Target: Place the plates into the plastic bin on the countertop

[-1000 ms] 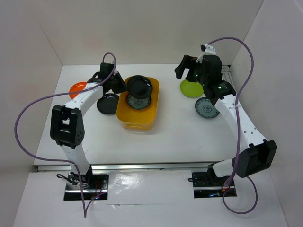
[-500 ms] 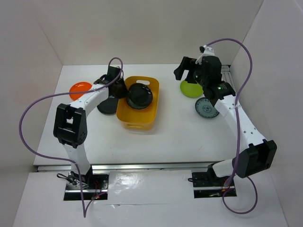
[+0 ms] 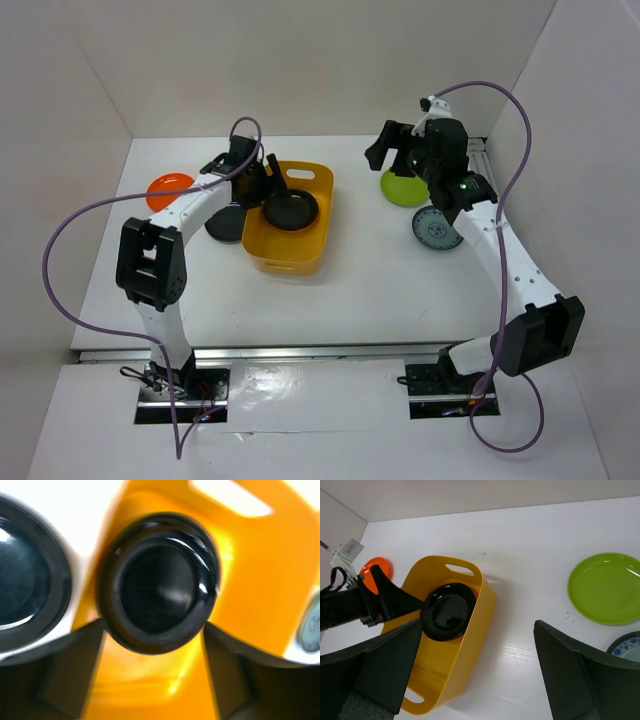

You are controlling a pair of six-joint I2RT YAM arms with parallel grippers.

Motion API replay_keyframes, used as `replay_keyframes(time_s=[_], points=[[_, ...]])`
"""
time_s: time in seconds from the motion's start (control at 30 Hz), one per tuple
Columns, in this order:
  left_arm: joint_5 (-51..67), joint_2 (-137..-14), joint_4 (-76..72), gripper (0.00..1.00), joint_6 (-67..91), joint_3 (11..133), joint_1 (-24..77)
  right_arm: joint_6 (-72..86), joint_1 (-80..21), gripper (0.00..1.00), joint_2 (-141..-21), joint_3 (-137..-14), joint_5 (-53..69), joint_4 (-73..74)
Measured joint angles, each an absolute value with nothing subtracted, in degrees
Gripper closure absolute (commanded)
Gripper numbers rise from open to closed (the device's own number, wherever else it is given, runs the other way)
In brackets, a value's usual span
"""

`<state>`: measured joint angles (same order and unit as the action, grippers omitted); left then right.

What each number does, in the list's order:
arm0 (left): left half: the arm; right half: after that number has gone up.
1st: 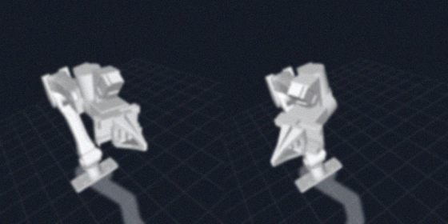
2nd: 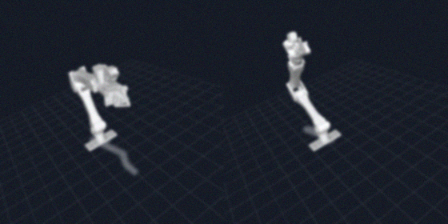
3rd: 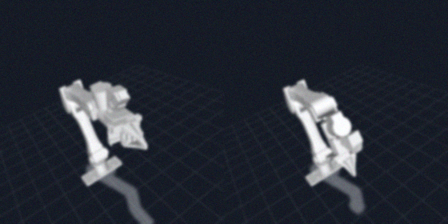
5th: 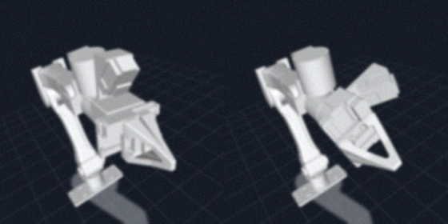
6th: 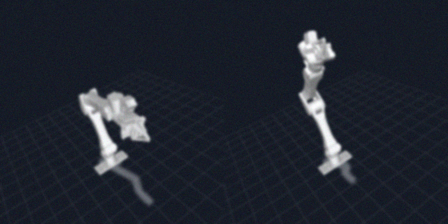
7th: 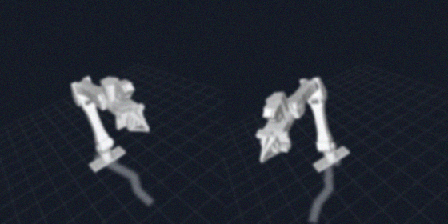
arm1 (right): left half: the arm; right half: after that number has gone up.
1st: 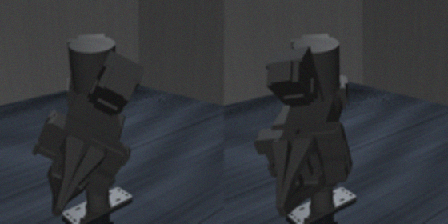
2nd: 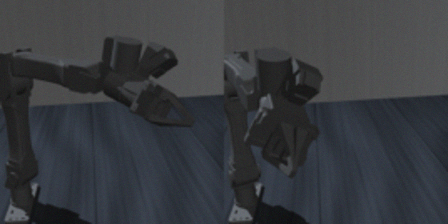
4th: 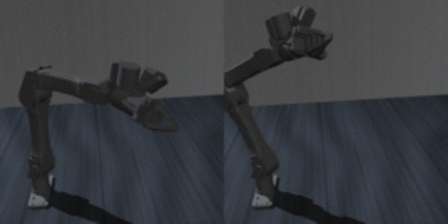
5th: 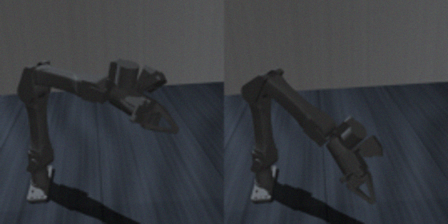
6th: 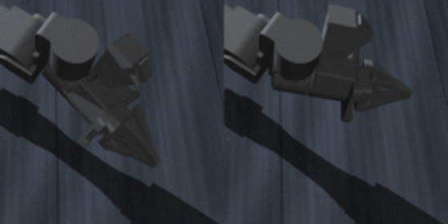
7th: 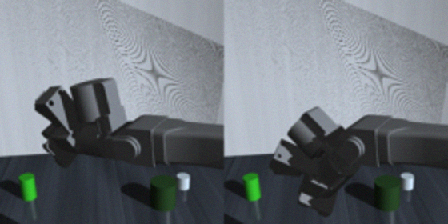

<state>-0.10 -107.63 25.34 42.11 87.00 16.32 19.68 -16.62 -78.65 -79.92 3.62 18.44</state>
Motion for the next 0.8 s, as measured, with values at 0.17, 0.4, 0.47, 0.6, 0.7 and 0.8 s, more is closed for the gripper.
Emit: replay_keyframes(time_s=[0.17, 0.4, 0.47, 0.6, 0.7, 0.8], points=[[0.8, -107.2, 25.1, 0.00, 41.9, 91.7, 17.0, 19.7, -16.6, 0.00, -78.7, -79.9, 3.9, 18.4], [2.9, -102.1, 25.4, 0.00, 40.8, 96.2, 15.9, 19.8, -17.3, 0.00, -79.4, -79.9, 4.4, 18.0], [3.4, -100.1, 25.6, 0.00, 41.0, 97.2, 13.9, 19.9, -17.7, 0.00, -80.0, -79.9, 4.4, 18.0], [2.9, -95.3, 27.7, 0.00, 43.9, 94.6, 5.6, 19.7, -18.7, 0.00, -81.8, -80.0, 5.9, 18.1], [2.4, -92.6, 28.2, 0.00, 45.9, 86.3, -2.3, 19.6, -18.9, 0.00, -82.7, -79.9, 8.1, 18.0], [2.2, -92.1, 27.7, 0.00, 47.5, 76.1, -8.3, 19.6, -18.9, 0.00, -82.8, -79.1, 10.6, 17.3]])
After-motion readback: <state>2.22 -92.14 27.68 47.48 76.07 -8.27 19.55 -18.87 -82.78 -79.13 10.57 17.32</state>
